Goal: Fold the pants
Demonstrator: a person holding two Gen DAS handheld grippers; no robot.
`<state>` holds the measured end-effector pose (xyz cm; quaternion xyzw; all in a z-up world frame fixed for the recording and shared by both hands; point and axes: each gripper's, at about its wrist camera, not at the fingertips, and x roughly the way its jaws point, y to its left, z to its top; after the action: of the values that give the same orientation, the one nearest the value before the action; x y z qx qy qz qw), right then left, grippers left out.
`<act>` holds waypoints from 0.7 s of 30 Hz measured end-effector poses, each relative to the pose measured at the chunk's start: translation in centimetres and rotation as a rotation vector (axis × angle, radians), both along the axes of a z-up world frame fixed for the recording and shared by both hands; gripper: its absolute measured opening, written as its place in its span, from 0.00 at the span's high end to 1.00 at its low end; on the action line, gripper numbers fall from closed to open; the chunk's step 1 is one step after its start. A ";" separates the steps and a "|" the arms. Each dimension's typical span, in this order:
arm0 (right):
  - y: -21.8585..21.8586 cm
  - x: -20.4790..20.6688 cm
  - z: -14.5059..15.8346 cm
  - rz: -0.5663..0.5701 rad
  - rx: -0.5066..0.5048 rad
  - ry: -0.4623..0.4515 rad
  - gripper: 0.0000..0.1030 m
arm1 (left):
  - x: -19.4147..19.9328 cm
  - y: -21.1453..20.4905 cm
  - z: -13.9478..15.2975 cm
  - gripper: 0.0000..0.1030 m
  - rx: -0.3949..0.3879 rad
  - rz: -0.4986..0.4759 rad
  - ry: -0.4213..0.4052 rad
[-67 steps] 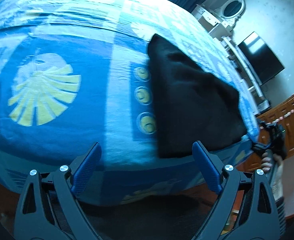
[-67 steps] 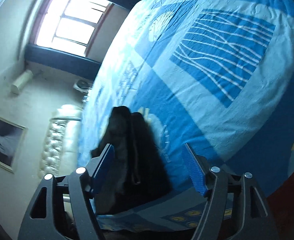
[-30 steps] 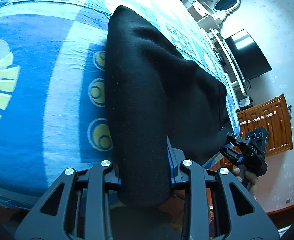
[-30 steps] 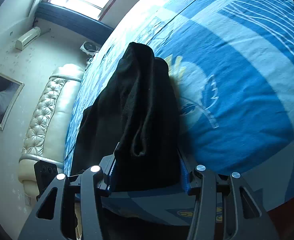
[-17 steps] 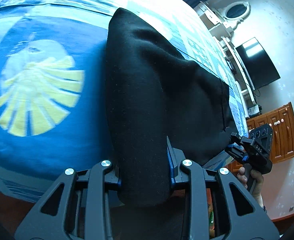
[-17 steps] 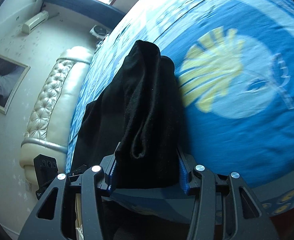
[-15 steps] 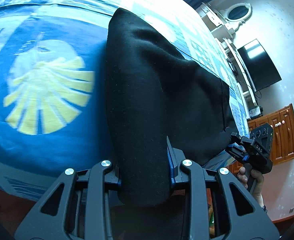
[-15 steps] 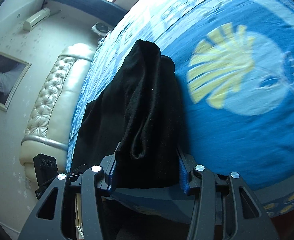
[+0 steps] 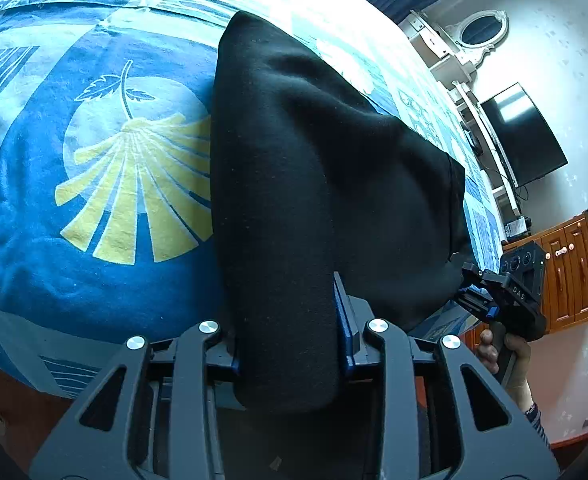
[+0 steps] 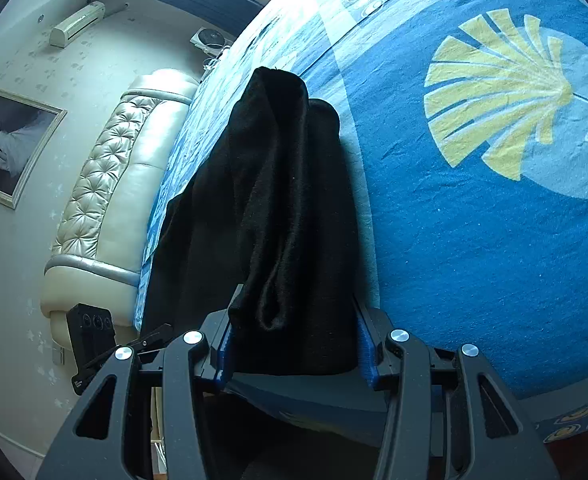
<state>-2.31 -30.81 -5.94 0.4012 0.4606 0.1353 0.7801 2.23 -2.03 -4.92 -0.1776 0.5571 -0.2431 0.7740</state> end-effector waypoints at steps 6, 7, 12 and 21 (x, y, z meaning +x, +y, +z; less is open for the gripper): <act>0.1 0.0 0.0 0.000 0.000 0.000 0.53 | -0.3 0.4 -0.3 0.66 -0.003 0.003 0.000; 0.1 -0.1 0.0 -0.001 0.000 0.000 0.53 | -0.3 0.4 -0.3 0.65 -0.002 0.004 0.000; -0.1 -0.2 -0.1 -0.004 0.019 -0.004 0.53 | -0.3 0.4 -0.4 0.60 -0.012 0.013 -0.007; -2.1 -0.2 1.5 -0.002 0.023 -0.034 0.30 | 0.1 3.3 1.1 0.13 -0.142 -0.016 -0.074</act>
<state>-2.55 -32.92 -4.42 0.4084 0.4454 0.1465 0.7832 2.31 1.27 -3.84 -0.2183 0.5111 -0.2946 0.7774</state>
